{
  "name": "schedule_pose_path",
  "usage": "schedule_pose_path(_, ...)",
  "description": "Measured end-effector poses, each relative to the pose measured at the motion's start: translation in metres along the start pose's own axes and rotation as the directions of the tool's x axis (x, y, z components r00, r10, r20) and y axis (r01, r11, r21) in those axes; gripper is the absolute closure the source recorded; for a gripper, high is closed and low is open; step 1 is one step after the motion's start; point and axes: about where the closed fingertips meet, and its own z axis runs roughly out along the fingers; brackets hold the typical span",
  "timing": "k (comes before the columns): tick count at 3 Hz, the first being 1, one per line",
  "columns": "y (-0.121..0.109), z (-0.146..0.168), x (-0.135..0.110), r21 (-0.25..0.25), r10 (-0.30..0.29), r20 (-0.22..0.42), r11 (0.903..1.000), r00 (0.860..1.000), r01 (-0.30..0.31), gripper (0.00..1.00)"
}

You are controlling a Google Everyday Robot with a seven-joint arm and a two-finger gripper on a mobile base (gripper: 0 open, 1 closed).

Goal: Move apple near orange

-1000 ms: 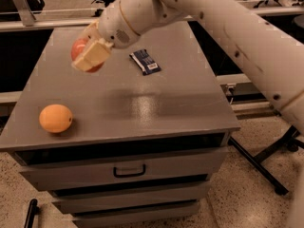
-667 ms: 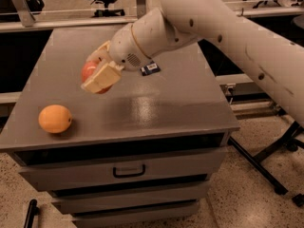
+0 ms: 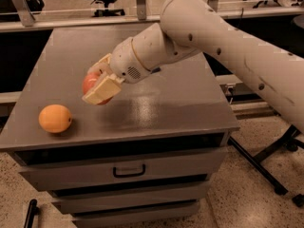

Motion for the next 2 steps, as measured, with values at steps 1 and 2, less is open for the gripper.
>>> schedule_pose_path(1, 0.006, 0.014, 0.013, 0.015, 0.004, -0.003, 0.9999, 1.000, -0.004, 1.00)
schedule_pose_path(2, 0.013, 0.028, 0.020, 0.020, -0.011, -0.020, 0.9997, 1.000, 0.011, 0.84)
